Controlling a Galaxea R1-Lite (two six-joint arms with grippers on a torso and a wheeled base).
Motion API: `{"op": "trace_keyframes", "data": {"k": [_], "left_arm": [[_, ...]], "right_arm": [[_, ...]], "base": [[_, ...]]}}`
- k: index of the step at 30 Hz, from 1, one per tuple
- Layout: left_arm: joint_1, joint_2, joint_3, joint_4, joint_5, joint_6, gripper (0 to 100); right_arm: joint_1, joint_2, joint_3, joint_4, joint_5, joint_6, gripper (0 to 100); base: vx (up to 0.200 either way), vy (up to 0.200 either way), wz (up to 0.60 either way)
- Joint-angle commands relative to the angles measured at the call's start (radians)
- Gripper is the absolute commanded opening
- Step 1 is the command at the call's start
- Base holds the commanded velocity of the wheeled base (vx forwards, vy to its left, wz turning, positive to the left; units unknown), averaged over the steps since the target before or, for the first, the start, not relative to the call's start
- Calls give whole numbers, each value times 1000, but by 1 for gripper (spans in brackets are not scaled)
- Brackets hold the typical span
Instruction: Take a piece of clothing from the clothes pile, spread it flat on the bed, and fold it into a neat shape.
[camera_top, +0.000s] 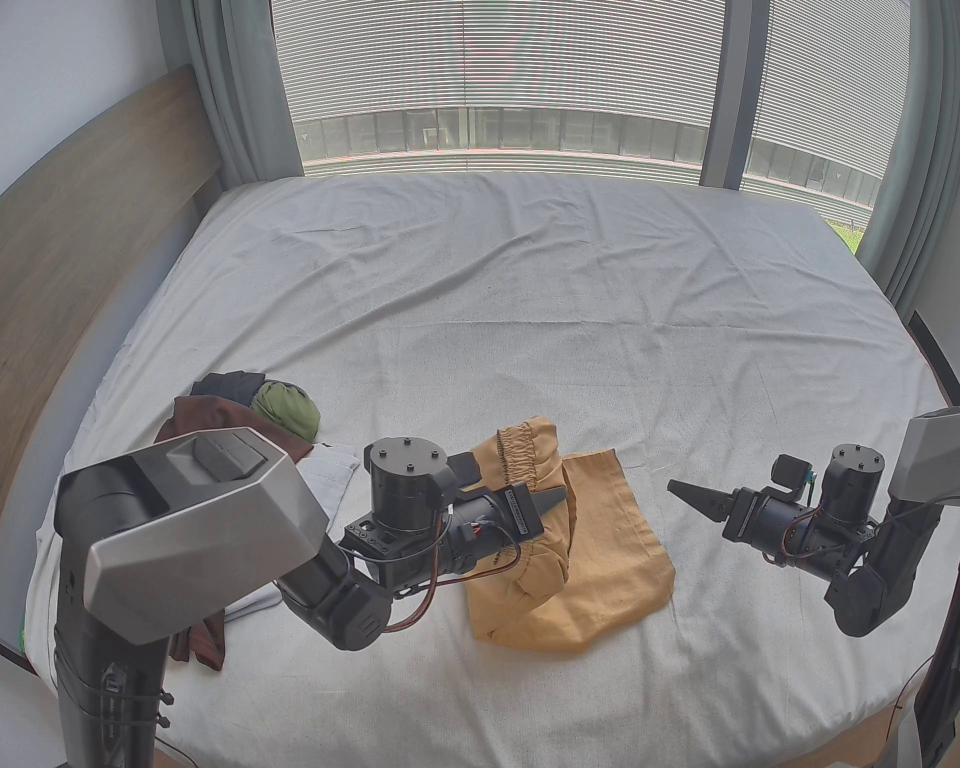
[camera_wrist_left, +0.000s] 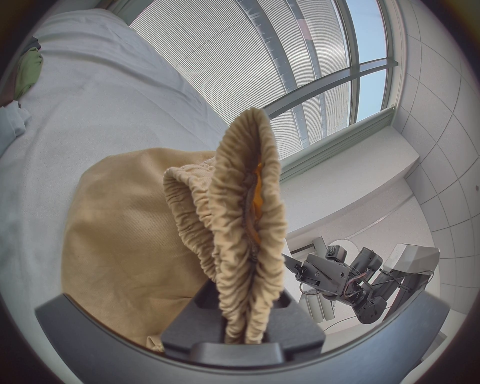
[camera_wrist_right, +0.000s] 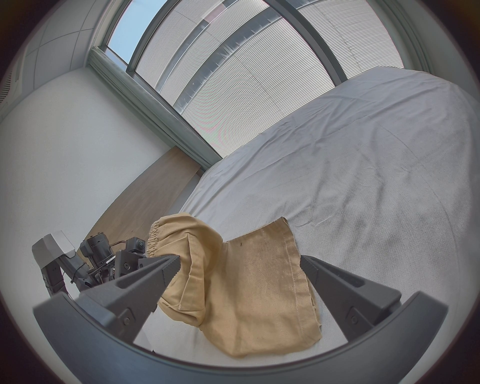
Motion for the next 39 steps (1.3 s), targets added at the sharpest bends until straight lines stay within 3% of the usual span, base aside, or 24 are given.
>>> {"op": "trace_keyframes", "data": {"k": [1, 22, 23, 39], "left_arm": [[-17, 25, -41, 17, -1, -2, 0], [-32, 106, -130, 78, 1, -2, 0], [-32, 108, -130, 79, 1, -2, 100], [-20, 86, -29, 17, 4, 8, 100]], "right_arm": [[-6, 0, -3, 0, 1, 0, 100], [-6, 6, -3, 0, 2, 0, 100], [-6, 6, -3, 0, 2, -2, 100], [0, 12, 8, 0, 2, -5, 100]], "base": [[0, 0, 0], [0, 0, 0], [0, 0, 0], [0, 0, 0]]}}
